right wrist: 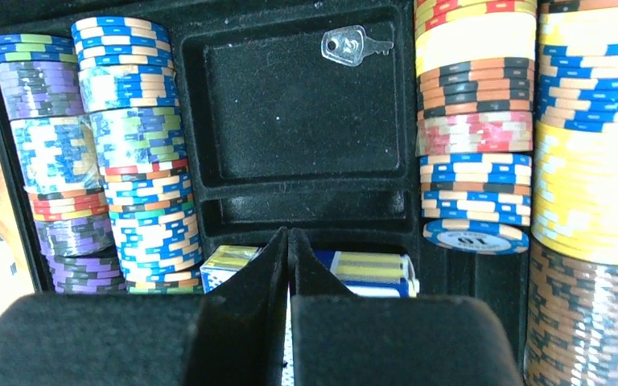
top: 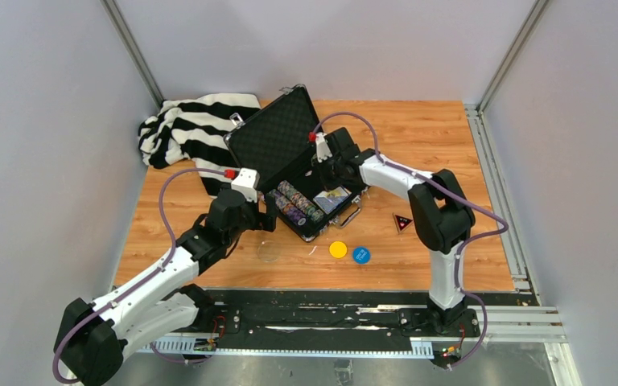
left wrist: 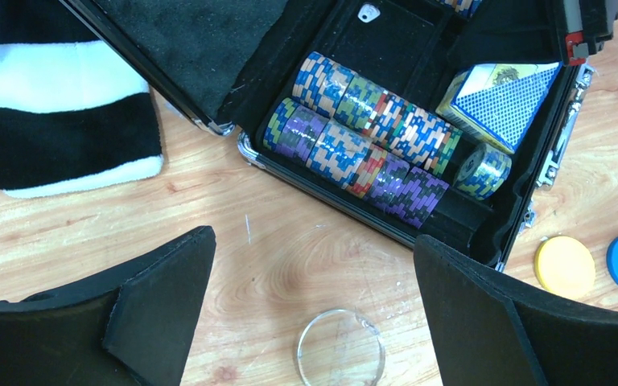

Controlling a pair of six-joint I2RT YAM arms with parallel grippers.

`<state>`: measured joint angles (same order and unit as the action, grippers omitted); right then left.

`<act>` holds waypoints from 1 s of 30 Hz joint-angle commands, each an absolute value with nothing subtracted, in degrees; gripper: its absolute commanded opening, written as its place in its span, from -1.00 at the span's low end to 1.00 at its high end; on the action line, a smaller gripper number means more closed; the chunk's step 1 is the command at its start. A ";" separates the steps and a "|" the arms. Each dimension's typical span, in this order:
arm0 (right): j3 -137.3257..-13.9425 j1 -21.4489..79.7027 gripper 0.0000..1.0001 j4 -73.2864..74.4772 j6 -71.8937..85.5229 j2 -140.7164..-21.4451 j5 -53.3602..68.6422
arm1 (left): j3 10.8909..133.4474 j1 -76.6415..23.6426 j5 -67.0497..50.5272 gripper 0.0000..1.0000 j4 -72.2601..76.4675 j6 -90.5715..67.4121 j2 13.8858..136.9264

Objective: Pack up texas hold em set

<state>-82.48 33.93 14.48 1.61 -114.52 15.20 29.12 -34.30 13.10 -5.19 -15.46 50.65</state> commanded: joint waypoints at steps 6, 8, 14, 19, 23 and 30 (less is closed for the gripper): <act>-77.39 34.86 -0.99 8.90 1.92 -103.83 10.97 | 28.50 -34.01 14.23 0.96 -3.58 -15.03 50.55; -77.42 34.82 -0.99 8.70 1.79 -102.52 11.44 | 28.43 -34.01 14.24 0.96 -3.39 -15.08 50.55; -74.29 34.84 -0.99 9.84 1.90 -103.19 10.51 | 28.46 -34.01 13.96 0.96 -3.04 -15.20 50.71; -68.29 34.79 -0.99 6.59 3.39 -103.82 8.80 | 28.48 -34.01 14.46 0.96 -2.77 -16.15 51.33; -67.75 34.27 -0.99 5.45 3.57 -100.38 7.33 | 28.52 -34.01 15.71 0.96 -1.79 -18.54 52.59; -72.22 31.67 -0.73 9.19 2.89 -99.38 3.39 | 27.17 -34.01 23.96 0.55 -0.71 -27.37 55.07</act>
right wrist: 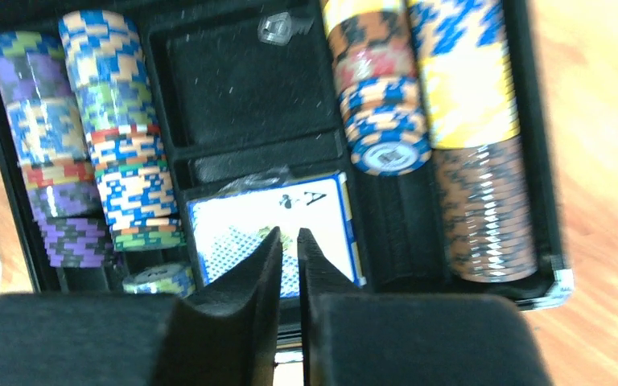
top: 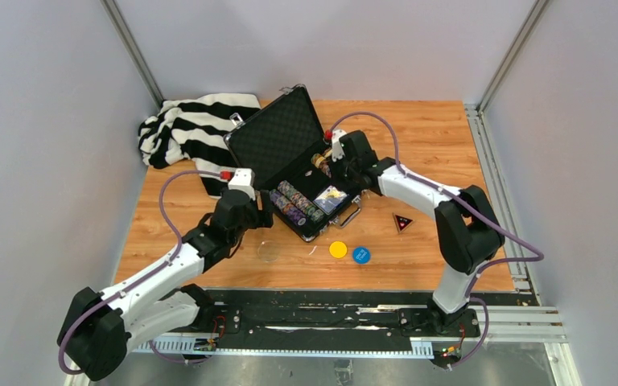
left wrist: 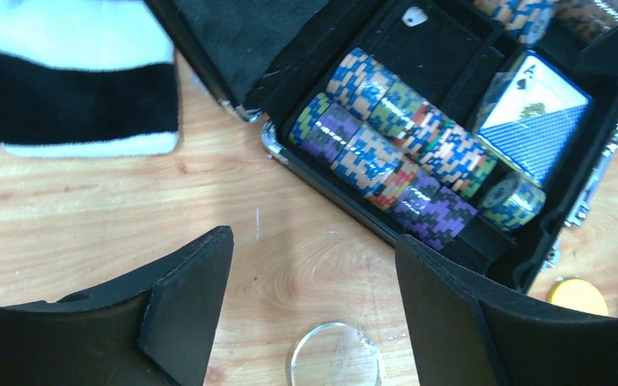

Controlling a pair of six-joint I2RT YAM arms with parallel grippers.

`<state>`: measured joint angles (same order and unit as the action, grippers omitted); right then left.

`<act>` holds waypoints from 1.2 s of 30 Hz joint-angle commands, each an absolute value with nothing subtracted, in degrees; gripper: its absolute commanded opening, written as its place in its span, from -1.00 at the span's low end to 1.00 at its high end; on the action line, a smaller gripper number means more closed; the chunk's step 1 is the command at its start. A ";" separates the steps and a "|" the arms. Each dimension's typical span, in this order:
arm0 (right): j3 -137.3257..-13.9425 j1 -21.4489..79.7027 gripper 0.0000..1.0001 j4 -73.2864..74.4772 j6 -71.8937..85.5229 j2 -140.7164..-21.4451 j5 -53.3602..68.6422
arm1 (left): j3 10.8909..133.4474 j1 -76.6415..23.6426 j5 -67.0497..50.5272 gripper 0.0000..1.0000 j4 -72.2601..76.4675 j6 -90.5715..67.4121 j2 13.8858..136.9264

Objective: Pack up texas hold em set

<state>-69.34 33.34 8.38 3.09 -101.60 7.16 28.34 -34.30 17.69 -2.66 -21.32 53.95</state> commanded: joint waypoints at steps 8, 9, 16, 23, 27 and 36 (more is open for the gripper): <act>-64.42 30.33 -0.19 7.24 4.65 -93.57 1.00 | 25.56 -33.93 21.76 -0.94 2.52 -28.31 53.58; -62.95 30.20 -0.11 7.14 4.90 -92.39 -0.16 | 25.64 -33.93 21.72 -0.85 2.79 -28.30 53.76; -56.06 25.72 0.09 10.91 8.72 -84.43 -5.19 | 27.86 -33.75 20.06 0.69 3.32 -31.31 58.22; -48.21 22.07 0.16 11.39 12.59 -78.23 -6.75 | 26.50 -33.47 21.18 0.89 6.83 -32.90 58.95; -49.82 17.96 -0.74 9.83 15.90 -81.28 -4.46 | 26.82 -31.51 22.49 0.74 8.46 -35.31 61.51; -61.60 16.47 -0.29 9.23 15.27 -91.21 2.13 | 26.54 -26.20 24.89 -0.65 10.75 -39.36 64.28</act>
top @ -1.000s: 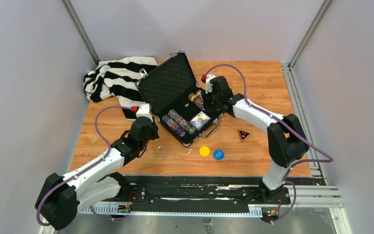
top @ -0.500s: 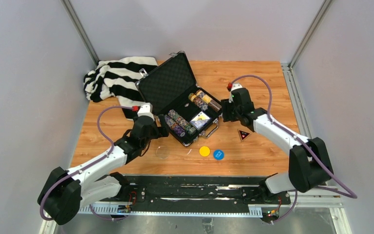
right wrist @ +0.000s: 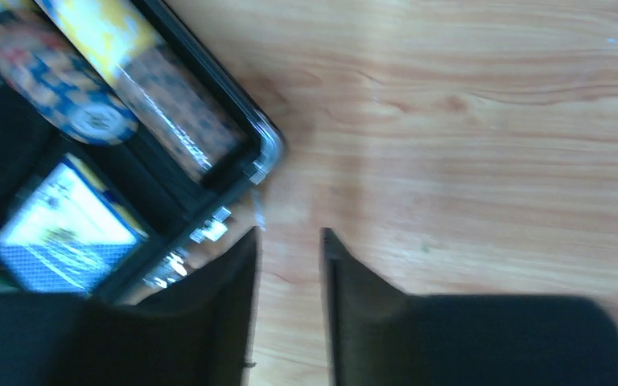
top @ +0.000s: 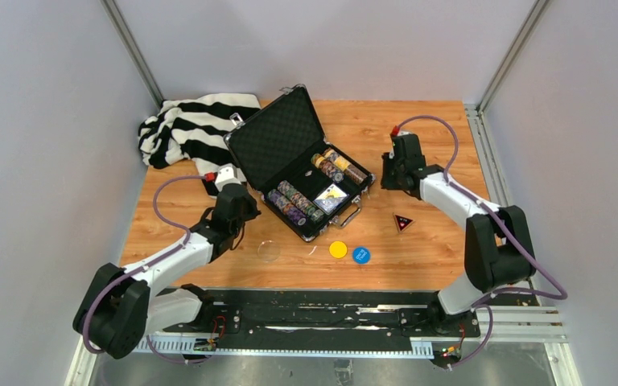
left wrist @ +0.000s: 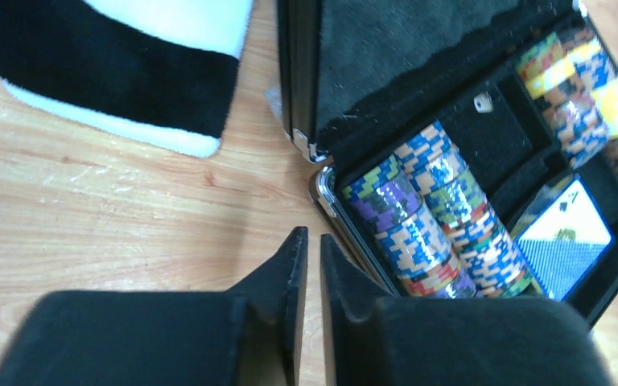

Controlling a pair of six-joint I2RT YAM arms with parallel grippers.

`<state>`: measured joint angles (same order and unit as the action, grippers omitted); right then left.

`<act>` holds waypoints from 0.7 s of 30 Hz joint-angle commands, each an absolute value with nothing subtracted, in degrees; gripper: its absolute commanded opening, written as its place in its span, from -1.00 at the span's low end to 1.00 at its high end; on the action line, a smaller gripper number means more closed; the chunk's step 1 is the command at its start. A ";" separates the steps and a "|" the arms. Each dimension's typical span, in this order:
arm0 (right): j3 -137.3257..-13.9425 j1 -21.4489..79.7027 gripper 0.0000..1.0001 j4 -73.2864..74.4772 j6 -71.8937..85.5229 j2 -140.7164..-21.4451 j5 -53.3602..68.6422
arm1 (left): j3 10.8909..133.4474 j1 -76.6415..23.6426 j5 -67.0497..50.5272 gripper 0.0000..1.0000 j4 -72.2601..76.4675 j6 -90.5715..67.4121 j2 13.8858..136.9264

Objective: Pack up texas hold em set

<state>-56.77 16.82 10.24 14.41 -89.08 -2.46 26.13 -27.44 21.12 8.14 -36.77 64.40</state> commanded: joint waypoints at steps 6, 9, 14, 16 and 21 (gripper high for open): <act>-63.24 17.57 0.14 8.13 15.12 -95.40 4.65 | 25.44 -25.05 27.97 -0.18 12.43 -40.28 63.55; -64.32 18.21 0.14 8.57 14.59 -97.31 4.93 | 25.66 -24.05 28.38 -0.17 13.23 -40.32 64.10; -66.66 18.85 0.12 9.31 14.57 -100.30 4.59 | 26.53 -22.31 27.76 -0.17 14.58 -40.21 66.00; -67.40 18.84 0.10 9.78 14.39 -101.26 3.93 | 26.80 -21.87 27.55 -0.17 14.93 -40.12 66.74; -67.84 18.83 0.05 10.71 14.01 -101.92 1.68 | 27.14 -21.23 27.22 -0.17 15.59 -39.90 67.99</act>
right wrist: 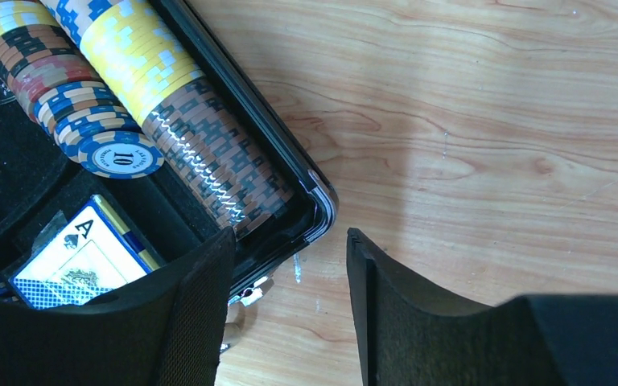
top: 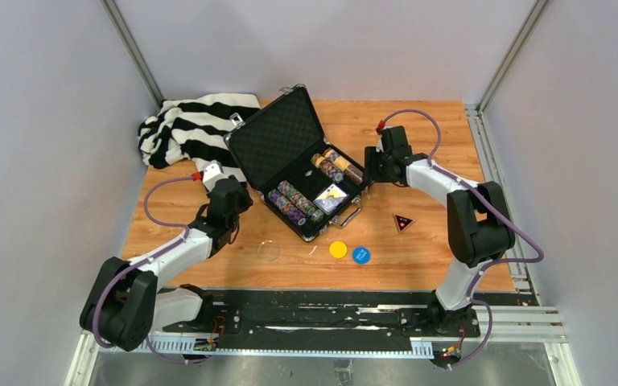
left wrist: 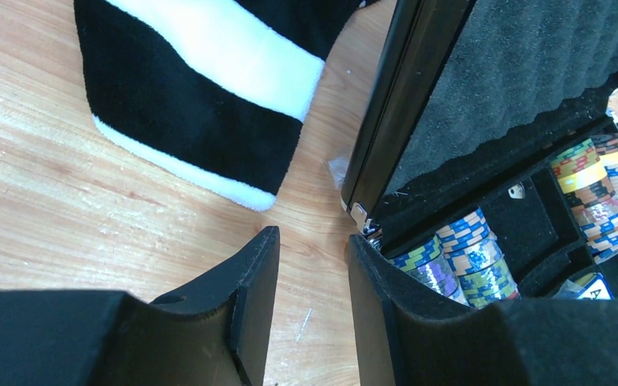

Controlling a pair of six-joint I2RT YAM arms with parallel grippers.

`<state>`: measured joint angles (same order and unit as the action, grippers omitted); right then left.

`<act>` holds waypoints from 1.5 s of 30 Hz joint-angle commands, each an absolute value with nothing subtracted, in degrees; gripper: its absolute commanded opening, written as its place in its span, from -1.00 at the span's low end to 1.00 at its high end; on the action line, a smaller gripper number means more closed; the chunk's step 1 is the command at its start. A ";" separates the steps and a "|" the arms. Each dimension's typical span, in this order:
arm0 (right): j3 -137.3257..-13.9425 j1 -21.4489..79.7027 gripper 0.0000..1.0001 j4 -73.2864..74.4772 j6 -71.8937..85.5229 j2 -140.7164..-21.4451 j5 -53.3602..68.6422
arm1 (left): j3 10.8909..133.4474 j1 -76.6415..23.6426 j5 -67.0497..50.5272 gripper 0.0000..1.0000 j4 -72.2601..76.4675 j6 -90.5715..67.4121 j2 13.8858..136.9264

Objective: Pack up texas hold em set

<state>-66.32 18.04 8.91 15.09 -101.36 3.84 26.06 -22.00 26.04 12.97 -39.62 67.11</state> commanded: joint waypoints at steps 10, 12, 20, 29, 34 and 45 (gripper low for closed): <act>-64.91 18.73 0.00 9.06 13.47 -98.15 0.98 | 27.05 -20.87 26.46 -0.17 16.51 -39.64 69.11; -64.81 18.72 0.00 9.33 13.53 -98.11 0.80 | 27.08 -20.78 26.24 -0.17 16.50 -39.64 69.32; -65.41 18.74 0.00 9.65 13.44 -101.10 0.97 | 26.48 -20.49 25.82 -0.17 16.64 -39.63 69.05; -69.08 18.76 0.00 10.06 12.88 -107.06 1.20 | 26.21 -19.20 25.41 -0.17 16.98 -39.24 69.49; -73.59 18.72 -0.14 12.94 9.96 -110.43 0.93 | 27.44 -17.59 24.52 -0.17 18.09 -38.89 71.47; -67.34 18.73 -0.99 13.49 10.27 -106.51 2.34 | 34.54 -12.76 22.08 -0.16 21.48 -36.30 82.92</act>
<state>-71.46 18.04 10.52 11.68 -108.57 1.45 30.50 -13.80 22.57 18.11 -38.24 78.89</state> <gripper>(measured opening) 0.146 0.416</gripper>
